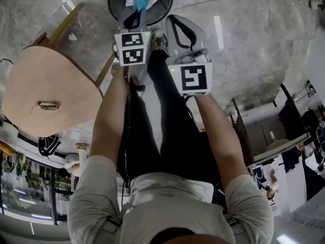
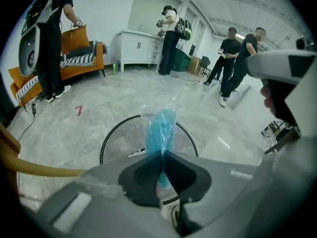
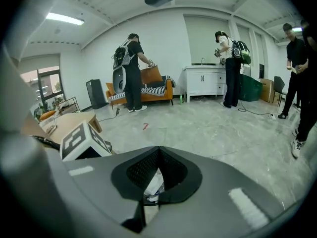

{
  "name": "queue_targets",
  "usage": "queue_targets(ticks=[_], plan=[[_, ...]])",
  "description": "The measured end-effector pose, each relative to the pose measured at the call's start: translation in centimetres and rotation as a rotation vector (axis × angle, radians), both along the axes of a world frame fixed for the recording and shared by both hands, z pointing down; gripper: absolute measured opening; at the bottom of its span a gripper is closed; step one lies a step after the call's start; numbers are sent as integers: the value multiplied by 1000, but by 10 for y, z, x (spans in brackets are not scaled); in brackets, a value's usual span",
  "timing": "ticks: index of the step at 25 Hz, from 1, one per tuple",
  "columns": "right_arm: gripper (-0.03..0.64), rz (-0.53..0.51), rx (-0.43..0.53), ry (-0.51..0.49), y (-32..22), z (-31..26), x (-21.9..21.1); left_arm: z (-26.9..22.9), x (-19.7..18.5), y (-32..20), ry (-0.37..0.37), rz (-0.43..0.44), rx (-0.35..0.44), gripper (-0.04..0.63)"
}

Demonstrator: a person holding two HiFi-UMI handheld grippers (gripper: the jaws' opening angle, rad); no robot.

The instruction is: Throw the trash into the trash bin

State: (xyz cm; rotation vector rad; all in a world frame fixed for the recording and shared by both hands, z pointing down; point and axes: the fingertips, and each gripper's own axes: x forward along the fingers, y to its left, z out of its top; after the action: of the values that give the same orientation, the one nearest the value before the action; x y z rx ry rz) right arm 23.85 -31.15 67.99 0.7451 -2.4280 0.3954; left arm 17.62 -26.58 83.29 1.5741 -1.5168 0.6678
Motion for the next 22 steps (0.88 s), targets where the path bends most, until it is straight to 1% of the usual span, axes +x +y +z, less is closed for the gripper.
queue_targets(ticks=[2,6,10,11,16,19,21,22], plan=[[8,-7,-11,9,3,-2,1,7,2,5,3,-11,-32,37],[8,-28,-32,25,4,-5,-2,19,3,5,64,-61,-48,44],[8,-32,-36,19,2,-10,-6,22,4,7,105,-62,-66,120],[8,-30,-37,20,2,-9,-7,24,3,7,112,-67,-69,126],[8,-57,-34,15,1,-7,-19,15,-4,1,145,-126,-33,126],[8,-84,-34,16,6,-15,-26,-10,-5,2,190,-168,-3,123],[8,-111,-34,18,9,-24,-34,-35,-12,3,210,-212,29,114],[8,-128,-31,14,11,-31,-41,-49,-19,4,206,-237,47,88]])
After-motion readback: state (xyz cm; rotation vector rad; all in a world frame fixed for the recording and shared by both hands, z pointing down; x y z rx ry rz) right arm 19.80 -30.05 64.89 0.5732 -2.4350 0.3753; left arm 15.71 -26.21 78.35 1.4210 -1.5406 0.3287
